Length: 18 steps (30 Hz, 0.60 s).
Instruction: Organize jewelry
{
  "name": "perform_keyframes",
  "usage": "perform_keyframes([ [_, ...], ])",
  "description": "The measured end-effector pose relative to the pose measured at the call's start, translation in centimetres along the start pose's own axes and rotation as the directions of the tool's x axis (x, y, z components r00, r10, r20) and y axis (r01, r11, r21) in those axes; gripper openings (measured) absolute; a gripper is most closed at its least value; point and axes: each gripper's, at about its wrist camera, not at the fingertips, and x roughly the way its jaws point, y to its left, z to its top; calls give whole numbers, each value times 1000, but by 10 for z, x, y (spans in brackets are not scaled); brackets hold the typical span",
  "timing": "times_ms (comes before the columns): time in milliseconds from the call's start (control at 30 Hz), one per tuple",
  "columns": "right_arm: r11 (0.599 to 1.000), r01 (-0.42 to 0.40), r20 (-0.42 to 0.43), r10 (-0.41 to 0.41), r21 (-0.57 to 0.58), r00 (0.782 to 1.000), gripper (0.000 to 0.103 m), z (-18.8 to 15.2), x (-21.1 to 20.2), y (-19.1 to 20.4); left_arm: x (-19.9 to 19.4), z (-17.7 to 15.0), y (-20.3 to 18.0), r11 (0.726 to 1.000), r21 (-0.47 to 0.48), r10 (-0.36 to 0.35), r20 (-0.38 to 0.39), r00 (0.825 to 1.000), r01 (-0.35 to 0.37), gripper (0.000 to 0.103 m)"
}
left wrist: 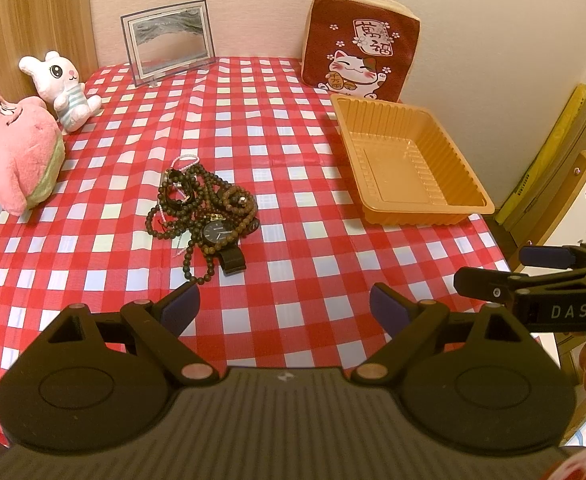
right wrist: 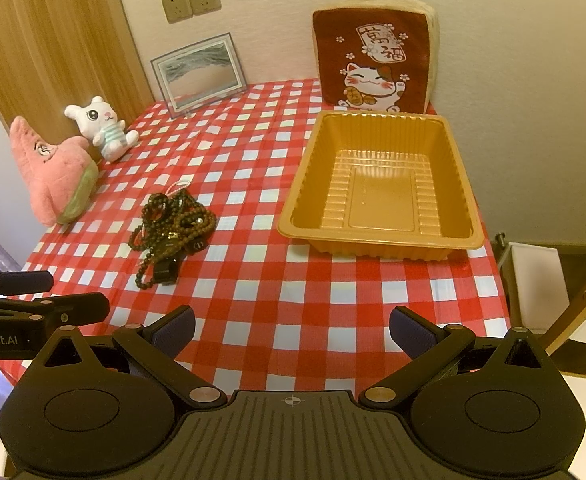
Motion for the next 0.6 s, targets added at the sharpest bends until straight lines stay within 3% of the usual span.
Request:
perform_keyframes([
  [600,1000,0,2,0,-1,1000,103,1,1,0,0,0,0,1000,0,0,2,1000,0,91],
])
